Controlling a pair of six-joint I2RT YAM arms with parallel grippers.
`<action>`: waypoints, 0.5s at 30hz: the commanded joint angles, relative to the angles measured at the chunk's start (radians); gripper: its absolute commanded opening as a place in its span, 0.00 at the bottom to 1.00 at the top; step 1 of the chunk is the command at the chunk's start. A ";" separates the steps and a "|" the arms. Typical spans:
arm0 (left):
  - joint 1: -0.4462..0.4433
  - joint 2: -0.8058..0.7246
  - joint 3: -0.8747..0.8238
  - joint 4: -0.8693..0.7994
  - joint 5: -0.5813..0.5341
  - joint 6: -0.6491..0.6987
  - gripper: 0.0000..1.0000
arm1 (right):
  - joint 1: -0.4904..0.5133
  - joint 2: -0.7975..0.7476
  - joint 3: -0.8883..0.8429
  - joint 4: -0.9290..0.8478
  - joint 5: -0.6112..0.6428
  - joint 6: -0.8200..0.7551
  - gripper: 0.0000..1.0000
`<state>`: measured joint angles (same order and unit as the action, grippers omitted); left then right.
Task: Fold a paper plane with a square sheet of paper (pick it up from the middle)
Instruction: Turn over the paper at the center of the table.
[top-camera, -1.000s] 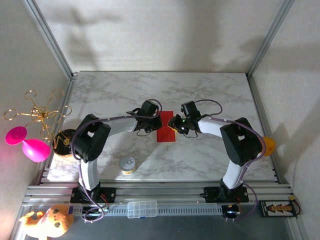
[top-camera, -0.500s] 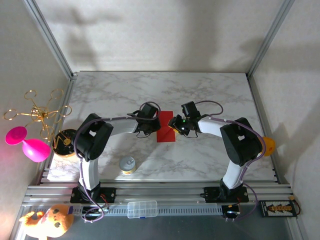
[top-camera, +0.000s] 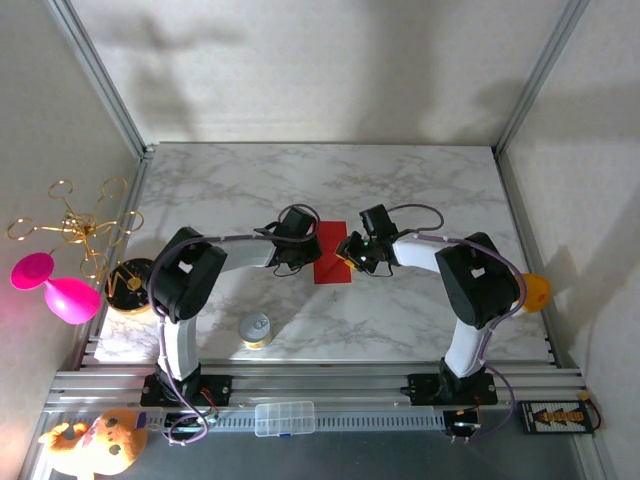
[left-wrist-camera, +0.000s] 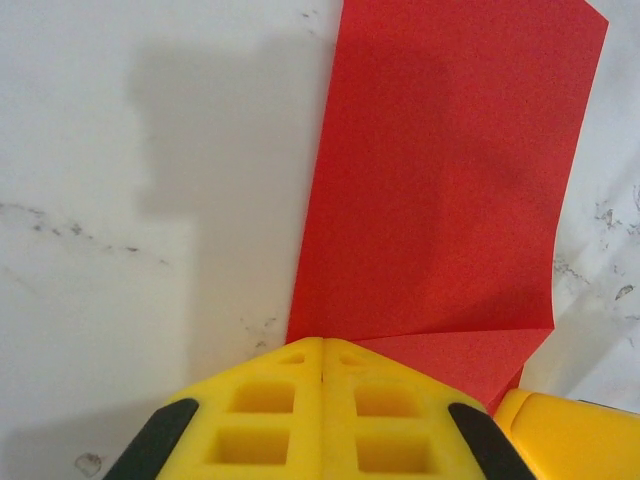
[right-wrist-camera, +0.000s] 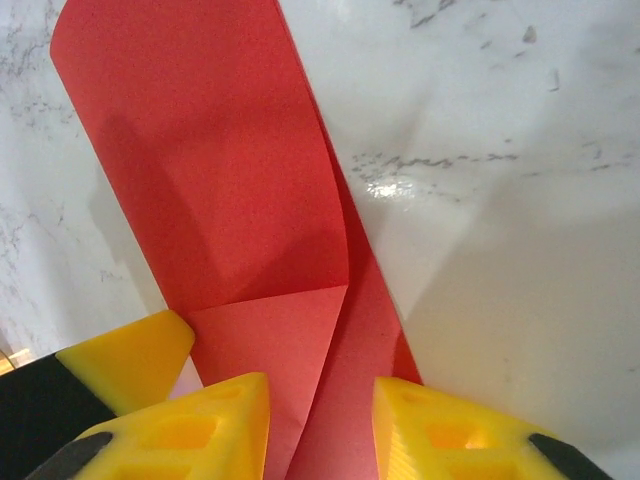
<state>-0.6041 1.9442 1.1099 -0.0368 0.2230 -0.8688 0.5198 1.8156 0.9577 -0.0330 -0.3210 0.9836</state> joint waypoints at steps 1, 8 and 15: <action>0.004 0.033 -0.033 -0.037 -0.011 -0.012 0.00 | 0.013 0.016 0.027 0.001 -0.001 -0.005 0.32; 0.006 0.036 -0.031 -0.037 -0.005 -0.007 0.00 | 0.019 0.031 0.035 0.013 -0.013 -0.018 0.30; 0.007 0.039 -0.030 -0.042 -0.002 -0.006 0.00 | 0.026 0.050 0.036 0.027 -0.046 -0.017 0.28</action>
<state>-0.6041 1.9442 1.1038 -0.0250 0.2237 -0.8688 0.5373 1.8454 0.9783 -0.0174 -0.3435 0.9798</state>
